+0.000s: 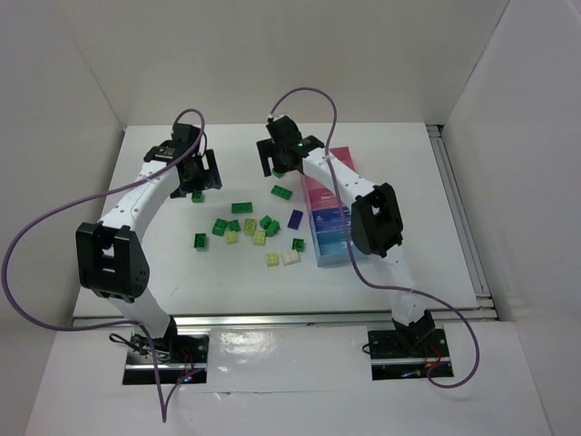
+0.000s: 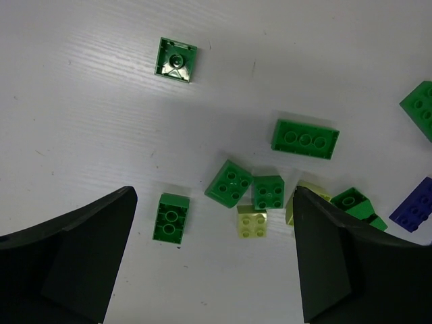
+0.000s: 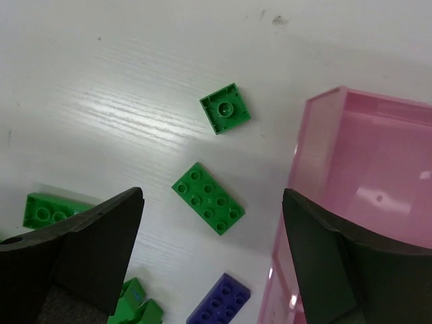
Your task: Sort the legos into containers by color
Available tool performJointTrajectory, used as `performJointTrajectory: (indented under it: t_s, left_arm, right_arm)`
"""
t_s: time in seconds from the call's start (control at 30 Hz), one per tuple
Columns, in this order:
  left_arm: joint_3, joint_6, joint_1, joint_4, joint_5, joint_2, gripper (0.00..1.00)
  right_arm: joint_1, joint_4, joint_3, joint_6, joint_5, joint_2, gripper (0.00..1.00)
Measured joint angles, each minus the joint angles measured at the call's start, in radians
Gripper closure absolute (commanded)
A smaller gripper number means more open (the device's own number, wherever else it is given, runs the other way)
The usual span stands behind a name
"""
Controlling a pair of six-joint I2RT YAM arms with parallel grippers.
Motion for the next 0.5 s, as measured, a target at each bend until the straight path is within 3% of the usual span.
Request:
performJointTrajectory:
  t_s: [0.23, 0.3, 0.5]
  left_arm:
    - [0.004, -0.002, 0.007, -0.012, 0.026, 0.0, 0.01]
    - [0.004, -0.002, 0.01, -0.012, 0.031, 0.004, 0.01]
    - [-0.001, -0.001, 0.018, -0.018, 0.042, 0.01, 0.01]
  right_arm:
    - [-0.026, 0.008, 0.115, -0.002, -0.079, 0.143, 0.12]
    - [-0.034, 0.014, 0.133, -0.002, -0.092, 0.172, 0.17]
    - [-0.04, 0.045, 0.14, -0.012, -0.098, 0.227, 0.14]
